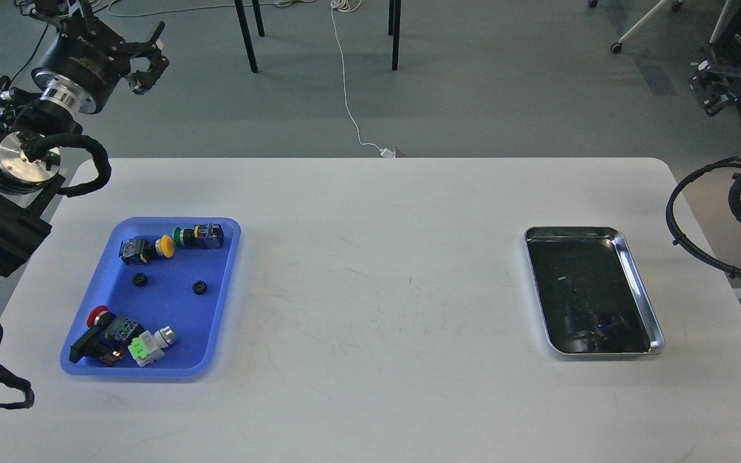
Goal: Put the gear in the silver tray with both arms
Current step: 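Move the left gripper toward the blue tray of parts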
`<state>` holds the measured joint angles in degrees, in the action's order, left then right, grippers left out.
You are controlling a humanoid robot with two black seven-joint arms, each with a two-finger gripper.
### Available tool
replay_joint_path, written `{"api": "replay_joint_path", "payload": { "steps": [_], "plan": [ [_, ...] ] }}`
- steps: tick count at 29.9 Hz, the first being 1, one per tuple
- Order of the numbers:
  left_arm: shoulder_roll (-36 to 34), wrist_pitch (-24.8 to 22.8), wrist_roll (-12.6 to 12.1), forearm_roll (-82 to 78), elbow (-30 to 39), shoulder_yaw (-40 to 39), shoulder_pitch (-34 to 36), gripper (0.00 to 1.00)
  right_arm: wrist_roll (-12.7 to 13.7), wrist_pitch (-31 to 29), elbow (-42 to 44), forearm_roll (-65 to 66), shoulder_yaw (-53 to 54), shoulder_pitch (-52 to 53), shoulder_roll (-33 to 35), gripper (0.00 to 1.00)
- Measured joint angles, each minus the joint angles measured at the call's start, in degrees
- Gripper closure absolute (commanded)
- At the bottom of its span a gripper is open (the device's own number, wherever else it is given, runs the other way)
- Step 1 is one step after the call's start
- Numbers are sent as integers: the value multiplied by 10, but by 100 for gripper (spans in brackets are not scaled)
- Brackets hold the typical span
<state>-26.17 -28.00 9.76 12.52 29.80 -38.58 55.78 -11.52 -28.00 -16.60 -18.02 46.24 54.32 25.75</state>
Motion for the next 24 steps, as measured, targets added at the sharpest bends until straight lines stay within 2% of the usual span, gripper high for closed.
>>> {"api": "replay_joint_path", "payload": {
  "steps": [17, 24],
  "plan": [
    [-6, 0, -3, 1, 0, -1, -13, 2, -1, 0, -6, 5, -11, 25, 10, 0],
    [-38, 0, -3, -7, 11, 38, -24, 2, 0, 0, -8, 5, -27, 45, 16, 0]
  ]
}}
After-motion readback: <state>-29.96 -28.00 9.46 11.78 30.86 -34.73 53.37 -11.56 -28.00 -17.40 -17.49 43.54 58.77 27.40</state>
